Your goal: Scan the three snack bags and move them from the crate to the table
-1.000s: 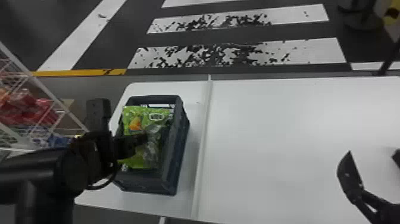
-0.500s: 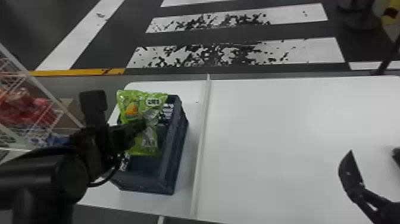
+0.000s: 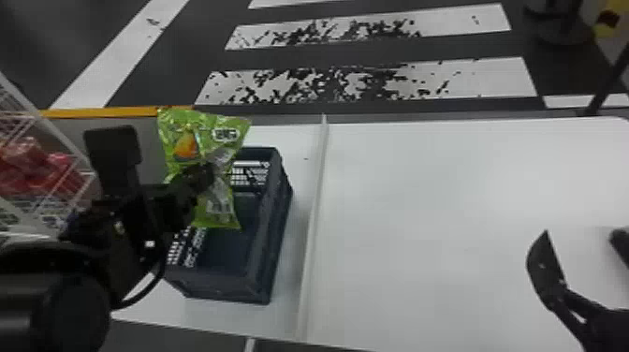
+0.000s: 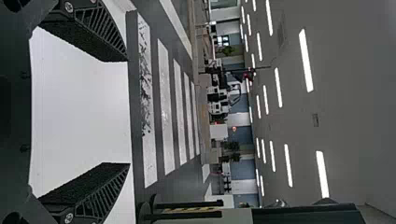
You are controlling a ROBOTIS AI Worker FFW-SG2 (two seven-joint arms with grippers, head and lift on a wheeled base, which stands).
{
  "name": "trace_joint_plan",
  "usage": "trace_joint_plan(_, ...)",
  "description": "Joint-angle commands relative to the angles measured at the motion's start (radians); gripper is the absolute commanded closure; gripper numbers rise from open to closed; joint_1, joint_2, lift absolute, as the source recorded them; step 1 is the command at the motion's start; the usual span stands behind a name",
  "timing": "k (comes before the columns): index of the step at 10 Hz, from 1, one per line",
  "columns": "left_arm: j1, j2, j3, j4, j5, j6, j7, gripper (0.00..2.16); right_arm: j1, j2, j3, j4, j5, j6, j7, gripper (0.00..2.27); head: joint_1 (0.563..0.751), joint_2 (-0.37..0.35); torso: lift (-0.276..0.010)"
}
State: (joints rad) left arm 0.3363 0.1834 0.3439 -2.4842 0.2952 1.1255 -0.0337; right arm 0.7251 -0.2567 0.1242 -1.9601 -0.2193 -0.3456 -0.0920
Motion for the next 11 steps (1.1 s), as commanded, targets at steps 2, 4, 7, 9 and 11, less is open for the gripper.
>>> trace_joint_plan(2,0.049,-0.027,0.058,-0.136,0.159,0.012,-0.086,1.90,-0.003,-0.001,-0.008,-0.016,0.001,0.007,0.000,0.09,0.695,0.178,-0.062)
trace_joint_plan(4,0.053,-0.050,0.055,-0.140,0.265,0.018,-0.318,1.90,0.004,-0.001,-0.015,-0.039,0.001,0.014,0.000,0.09,0.695,0.106,-0.062)
trace_joint_plan(7,0.043,-0.073,-0.181,0.007,0.162,-0.083,-0.354,1.90,0.014,0.014,-0.046,-0.079,0.001,0.007,0.000,0.09,0.695,-0.069,-0.062)
trace_joint_plan(9,0.049,-0.065,-0.359,0.188,0.067,-0.359,-0.367,1.90,0.024,0.019,-0.075,-0.128,-0.003,0.014,0.000,0.09,0.695,-0.142,-0.062)
trace_joint_plan(11,0.024,-0.065,-0.523,0.335,-0.036,-0.543,-0.336,1.90,0.027,0.022,-0.094,-0.143,-0.018,0.023,0.000,0.09,0.695,-0.230,-0.062)
